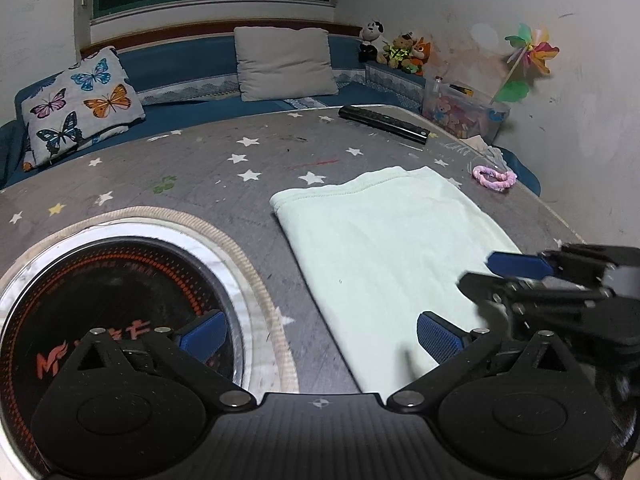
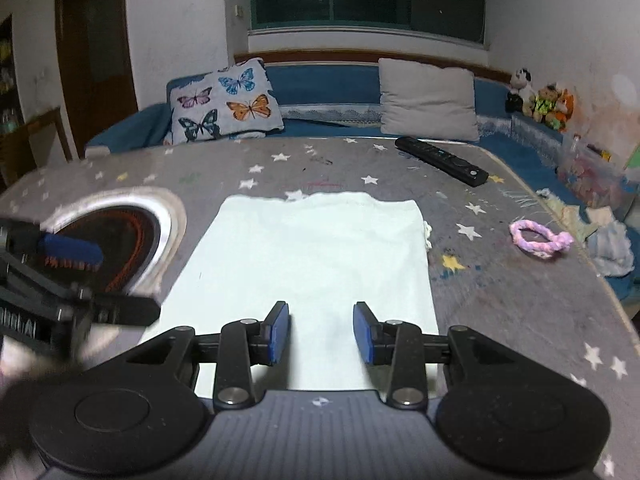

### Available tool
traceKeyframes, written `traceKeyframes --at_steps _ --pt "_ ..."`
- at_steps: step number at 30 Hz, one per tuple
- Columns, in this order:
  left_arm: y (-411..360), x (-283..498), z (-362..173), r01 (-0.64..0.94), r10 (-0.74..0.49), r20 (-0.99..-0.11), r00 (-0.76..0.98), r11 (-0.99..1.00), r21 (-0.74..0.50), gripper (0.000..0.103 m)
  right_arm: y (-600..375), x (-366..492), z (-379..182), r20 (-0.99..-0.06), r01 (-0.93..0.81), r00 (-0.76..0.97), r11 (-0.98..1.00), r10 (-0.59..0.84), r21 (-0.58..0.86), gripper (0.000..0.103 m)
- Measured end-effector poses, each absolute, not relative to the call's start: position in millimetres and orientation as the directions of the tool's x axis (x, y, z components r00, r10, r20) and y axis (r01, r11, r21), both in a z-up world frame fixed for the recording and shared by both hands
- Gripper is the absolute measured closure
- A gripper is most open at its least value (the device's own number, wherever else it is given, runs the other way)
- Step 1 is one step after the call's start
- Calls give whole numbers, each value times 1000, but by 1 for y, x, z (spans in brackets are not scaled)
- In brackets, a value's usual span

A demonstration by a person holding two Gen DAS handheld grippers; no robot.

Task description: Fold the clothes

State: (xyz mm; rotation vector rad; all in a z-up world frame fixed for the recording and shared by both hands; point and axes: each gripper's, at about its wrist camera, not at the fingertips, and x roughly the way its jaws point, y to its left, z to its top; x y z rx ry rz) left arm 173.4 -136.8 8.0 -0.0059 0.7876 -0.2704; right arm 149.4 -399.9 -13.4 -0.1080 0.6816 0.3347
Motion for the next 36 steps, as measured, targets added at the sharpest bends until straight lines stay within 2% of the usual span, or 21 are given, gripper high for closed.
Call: traceKeyframes --at_steps 9,12,17,22,26,31,36 --pt "-132 151 10 239 -251 -684 684 964 -114 0 -395 103 -18 -630 -360 739 930 238 -70 54" --pt "-133 142 11 248 -252 -681 688 963 -106 0 -397 92 -16 -625 -352 740 935 248 -47 53" --pt "-135 128 6 260 -252 -687 682 961 -94 0 -405 82 -12 -609 -305 754 952 246 7 42" --pt "-135 114 2 277 -261 -684 681 957 -89 0 -407 74 -11 -611 -271 758 962 228 23 22" --pt "-133 103 1 283 -264 -677 687 955 -86 0 -405 66 -11 -611 -241 766 970 201 17 17" --pt "-129 91 -1 284 -266 -669 694 955 -85 0 -403 59 -13 -615 -199 770 980 166 15 6" --pt "-124 80 -3 276 -260 -661 704 958 -83 0 -399 51 -14 -616 -171 776 985 133 -2 0"
